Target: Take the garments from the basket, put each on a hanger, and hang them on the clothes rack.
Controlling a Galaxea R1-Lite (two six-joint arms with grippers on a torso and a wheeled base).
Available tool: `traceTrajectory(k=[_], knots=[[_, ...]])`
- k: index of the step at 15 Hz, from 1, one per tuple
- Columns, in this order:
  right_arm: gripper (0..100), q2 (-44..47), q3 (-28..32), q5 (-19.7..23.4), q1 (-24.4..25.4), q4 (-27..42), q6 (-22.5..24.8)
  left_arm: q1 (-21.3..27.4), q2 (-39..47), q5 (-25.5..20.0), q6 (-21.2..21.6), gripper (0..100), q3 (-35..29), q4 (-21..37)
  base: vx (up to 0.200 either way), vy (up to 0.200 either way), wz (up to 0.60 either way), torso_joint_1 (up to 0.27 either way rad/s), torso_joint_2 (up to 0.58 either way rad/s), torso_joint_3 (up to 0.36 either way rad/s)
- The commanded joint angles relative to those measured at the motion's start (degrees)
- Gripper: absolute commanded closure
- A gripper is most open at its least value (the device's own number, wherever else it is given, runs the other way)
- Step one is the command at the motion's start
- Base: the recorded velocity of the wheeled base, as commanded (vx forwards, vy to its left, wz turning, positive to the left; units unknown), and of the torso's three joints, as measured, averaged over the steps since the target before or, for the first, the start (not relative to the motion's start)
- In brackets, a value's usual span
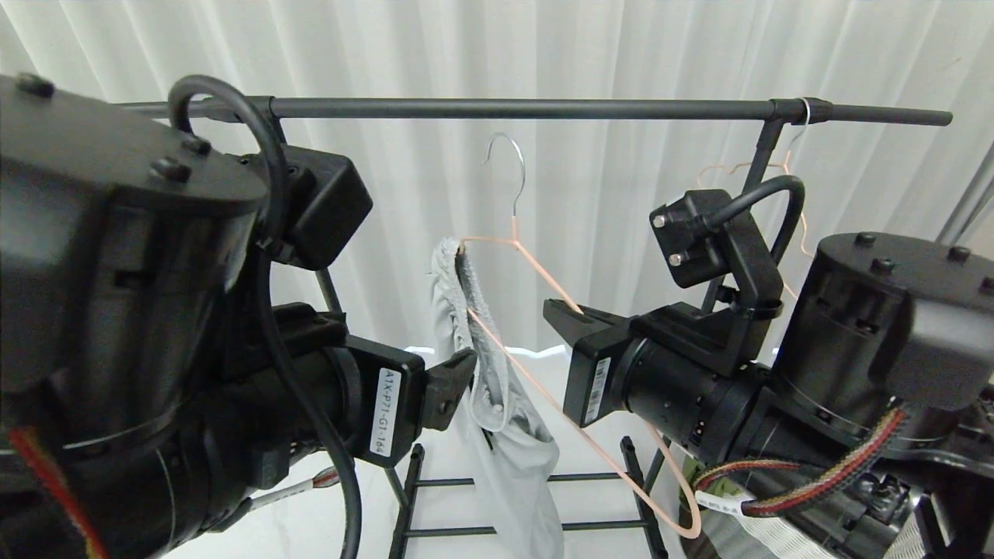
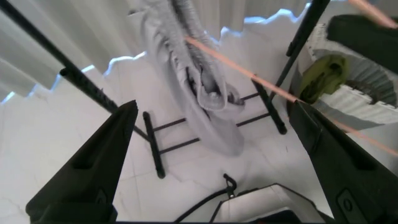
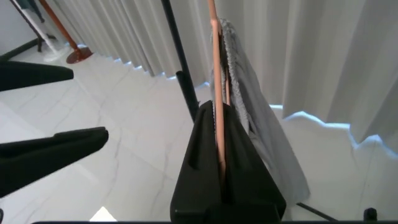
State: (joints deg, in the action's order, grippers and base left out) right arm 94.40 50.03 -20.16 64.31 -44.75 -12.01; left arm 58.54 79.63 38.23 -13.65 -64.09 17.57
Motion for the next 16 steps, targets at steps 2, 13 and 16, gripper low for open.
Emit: traceTrajectory(k=[2, 13, 16], knots=[[100, -0.3, -0.5, 0.0, 0.0, -1.9, 1.0, -4.2, -1.9, 0.0, 0.0, 0, 1.9, 0.0, 0.000, 0.000, 0.00, 0.000, 0.00, 0.000], [100, -1.9, -6.3, 0.4, 2.0, -15.6, 10.5, -22.3, -1.6, -17.5, 16.1, 0, 7.5, -24.2, 0.000, 0.000, 0.00, 0.000, 0.00, 0.000], [100, -2.2, -6.3, 0.4, 3.8, -15.7, 10.8, -25.9, 0.4, -26.8, 26.0, 0, 17.8, -40.7, 0.000, 0.000, 0.00, 0.000, 0.00, 0.000]])
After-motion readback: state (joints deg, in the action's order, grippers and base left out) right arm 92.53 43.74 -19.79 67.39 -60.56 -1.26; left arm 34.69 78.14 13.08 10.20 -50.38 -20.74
